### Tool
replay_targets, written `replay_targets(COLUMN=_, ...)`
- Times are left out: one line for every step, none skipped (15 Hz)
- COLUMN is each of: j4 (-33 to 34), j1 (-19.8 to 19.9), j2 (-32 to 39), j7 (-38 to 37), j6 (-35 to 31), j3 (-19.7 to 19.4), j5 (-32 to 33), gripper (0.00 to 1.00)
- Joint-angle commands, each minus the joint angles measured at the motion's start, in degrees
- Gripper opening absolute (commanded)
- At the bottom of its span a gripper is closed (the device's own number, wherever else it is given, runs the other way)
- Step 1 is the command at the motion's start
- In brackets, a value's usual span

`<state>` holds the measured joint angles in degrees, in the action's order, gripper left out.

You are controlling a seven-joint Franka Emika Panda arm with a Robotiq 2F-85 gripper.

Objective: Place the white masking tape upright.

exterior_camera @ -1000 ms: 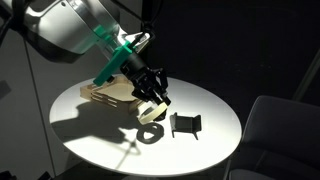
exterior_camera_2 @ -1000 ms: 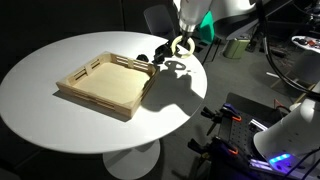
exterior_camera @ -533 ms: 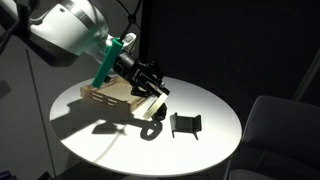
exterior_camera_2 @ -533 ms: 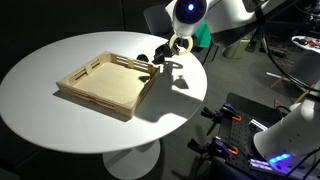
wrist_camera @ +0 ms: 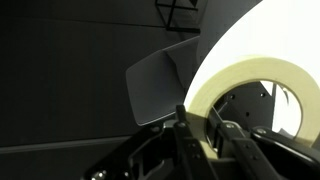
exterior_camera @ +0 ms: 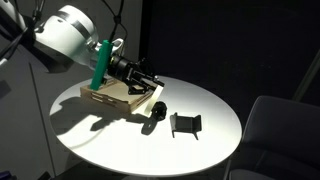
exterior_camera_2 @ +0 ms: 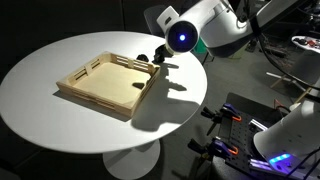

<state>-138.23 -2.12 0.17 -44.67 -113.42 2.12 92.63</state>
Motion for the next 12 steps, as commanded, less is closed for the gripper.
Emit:
replay_targets(j4=0.0, j1=-0.9, j2=2.0, j7=-2.7, j6=4.3, j3=0.9, j5=3.8, gripper=0.06)
replay_targets(j4=-0.1, j1=-1.1, j2=2.7, j7=-3.2, j6=4.7, j3=1.0, j5=4.5, gripper=0.06)
replay_targets(j4=-0.2, j1=-1.3, j2=3.3, j7=-3.5, j6=5.0, j3=1.2, j5=5.1, gripper=0.06)
replay_targets(j4=-0.4, j1=-1.5, j2=3.9, j7=-3.8, j6=5.4, j3=1.5, j5=5.4, gripper=0.06)
replay_targets(j4=-0.5, j1=-1.8, j2=4.4, j7=-4.0, j6=5.7, j3=1.7, j5=5.8, gripper=0.06)
replay_targets(j4=-0.6, j1=-2.0, j2=4.8, j7=-4.2, j6=5.9, j3=2.0, j5=6.1, gripper=0.06)
replay_targets(j4=-0.8, j1=-2.4, j2=5.2, j7=-4.5, j6=6.3, j3=2.4, j5=6.4, gripper=0.06)
replay_targets(j4=-1.0, j1=-2.7, j2=5.6, j7=-4.6, j6=6.8, j3=2.8, j5=6.5, gripper=0.06)
replay_targets(j4=-1.0, j1=-3.1, j2=6.1, j7=-4.8, j6=7.3, j3=3.3, j5=6.6, gripper=0.06)
replay_targets(j4=-1.1, j1=-3.5, j2=6.5, j7=-5.0, j6=7.9, j3=3.7, j5=6.5, gripper=0.06)
replay_targets(j4=-1.3, j1=-3.9, j2=6.9, j7=-5.1, j6=8.3, j3=4.0, j5=6.6, gripper=0.06)
replay_targets(j4=-1.4, j1=-4.1, j2=7.3, j7=-5.3, j6=8.8, j3=4.3, j5=6.7, gripper=0.06)
